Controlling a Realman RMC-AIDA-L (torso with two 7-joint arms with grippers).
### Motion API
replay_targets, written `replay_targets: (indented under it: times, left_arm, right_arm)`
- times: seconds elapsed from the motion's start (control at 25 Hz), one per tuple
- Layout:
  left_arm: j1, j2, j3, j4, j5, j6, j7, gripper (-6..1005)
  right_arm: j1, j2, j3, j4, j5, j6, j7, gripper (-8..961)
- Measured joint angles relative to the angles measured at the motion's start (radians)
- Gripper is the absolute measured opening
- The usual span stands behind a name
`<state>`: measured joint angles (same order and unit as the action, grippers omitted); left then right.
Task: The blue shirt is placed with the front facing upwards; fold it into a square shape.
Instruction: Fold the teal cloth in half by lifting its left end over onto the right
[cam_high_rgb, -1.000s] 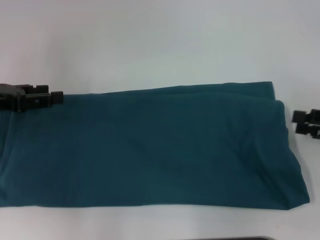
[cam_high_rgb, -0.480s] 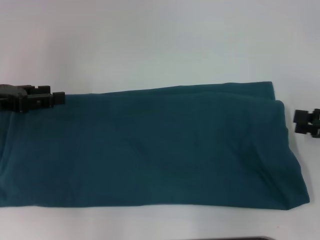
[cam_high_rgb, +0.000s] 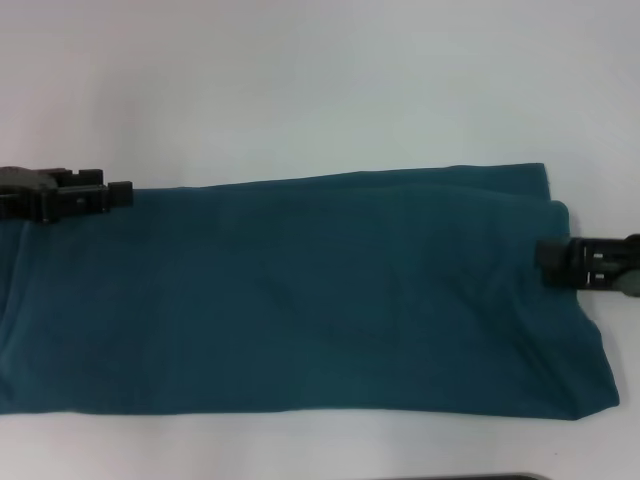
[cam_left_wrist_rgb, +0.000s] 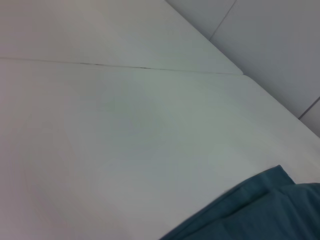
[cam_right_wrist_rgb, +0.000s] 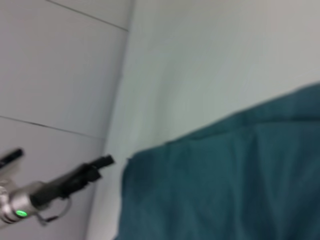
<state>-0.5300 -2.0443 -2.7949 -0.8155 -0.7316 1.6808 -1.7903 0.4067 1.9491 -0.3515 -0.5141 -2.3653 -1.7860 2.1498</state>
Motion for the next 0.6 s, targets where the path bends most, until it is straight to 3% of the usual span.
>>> replay_targets:
  times: [0.32,0.6]
  left_arm:
    - [-0.002,0.003,0.0,0.007,0.0,-0.007,0.0,658]
    - [-0.002,0.002,0.001,0.007,0.0,-0.007,0.0,658]
  right_arm:
    - [-0.025,-0.026,-0.001,-0.015,-0.038,0.08,0.054,725]
    - [-0.026,-0.032,0.008,-0.016,-0.029,0.086,0.051,725]
